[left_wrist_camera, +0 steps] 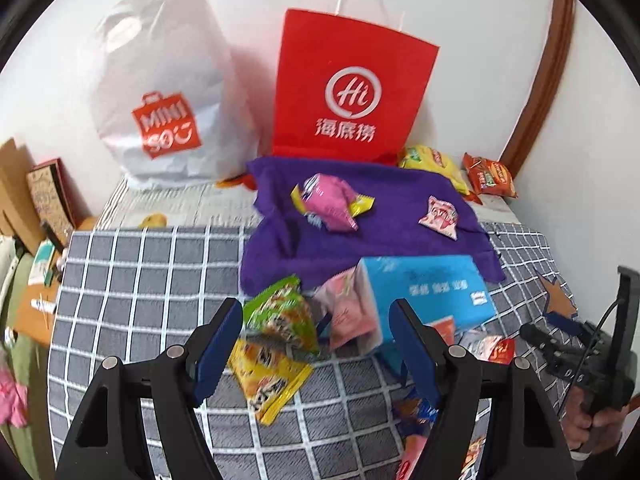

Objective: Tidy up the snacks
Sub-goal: 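Grasp the red snack packet from the pile with the right tool, then grasp the yellow chip bag from the pile with the left tool, then carry the red packet and yellow bag up toward the purple towel, then lower and open right tool on the towel while left tool releases the yellow bag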

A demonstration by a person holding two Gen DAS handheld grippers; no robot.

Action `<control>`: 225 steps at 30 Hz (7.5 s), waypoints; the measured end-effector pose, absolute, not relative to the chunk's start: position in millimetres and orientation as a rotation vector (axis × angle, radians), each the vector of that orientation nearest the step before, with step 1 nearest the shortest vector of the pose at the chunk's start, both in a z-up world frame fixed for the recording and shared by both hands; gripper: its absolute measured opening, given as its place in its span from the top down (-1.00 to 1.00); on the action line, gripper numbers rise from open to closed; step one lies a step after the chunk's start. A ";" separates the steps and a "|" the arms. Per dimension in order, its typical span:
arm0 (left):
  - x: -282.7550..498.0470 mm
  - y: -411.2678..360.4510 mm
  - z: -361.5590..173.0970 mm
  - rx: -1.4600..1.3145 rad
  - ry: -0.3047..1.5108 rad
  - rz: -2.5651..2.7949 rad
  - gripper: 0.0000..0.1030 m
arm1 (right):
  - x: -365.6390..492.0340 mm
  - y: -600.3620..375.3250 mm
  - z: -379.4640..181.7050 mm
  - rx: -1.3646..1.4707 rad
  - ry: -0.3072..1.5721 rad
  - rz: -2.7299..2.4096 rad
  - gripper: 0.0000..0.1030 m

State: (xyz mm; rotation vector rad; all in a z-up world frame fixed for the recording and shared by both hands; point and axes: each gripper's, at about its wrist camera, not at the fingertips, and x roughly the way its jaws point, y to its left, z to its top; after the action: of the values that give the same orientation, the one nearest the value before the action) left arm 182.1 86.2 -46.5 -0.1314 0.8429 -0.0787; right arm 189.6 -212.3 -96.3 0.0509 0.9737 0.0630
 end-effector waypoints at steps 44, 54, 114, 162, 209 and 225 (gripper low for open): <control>195.0 120.7 -144.2 -0.238 1.003 0.001 -0.21 | 174.9 -242.6 -154.5 0.154 1.051 0.113 -0.10; 190.8 123.2 -139.3 -0.242 0.989 -0.024 0.14 | 173.3 -236.5 -148.6 0.131 1.045 0.112 -0.09; 178.3 50.2 -24.2 -0.174 0.826 -0.206 0.15 | 194.5 -173.1 -23.9 0.084 0.818 0.259 -0.10; 321.5 45.5 -30.5 -0.120 0.850 -0.211 0.15 | 347.9 -167.2 -47.8 0.071 0.864 0.191 -0.10; 363.6 55.7 -82.6 -0.153 0.934 -0.233 0.15 | 413.0 -148.3 -135.4 -0.035 1.076 0.234 -0.10; 362.1 55.2 -83.0 -0.139 0.944 -0.243 0.14 | 411.8 -145.4 -132.3 -0.030 1.094 0.219 -0.35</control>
State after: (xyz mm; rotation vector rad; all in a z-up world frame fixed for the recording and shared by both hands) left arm 362.1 55.2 -83.0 -0.1388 0.9440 -0.2429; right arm 411.8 -145.4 -132.3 -0.0302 1.0942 0.2189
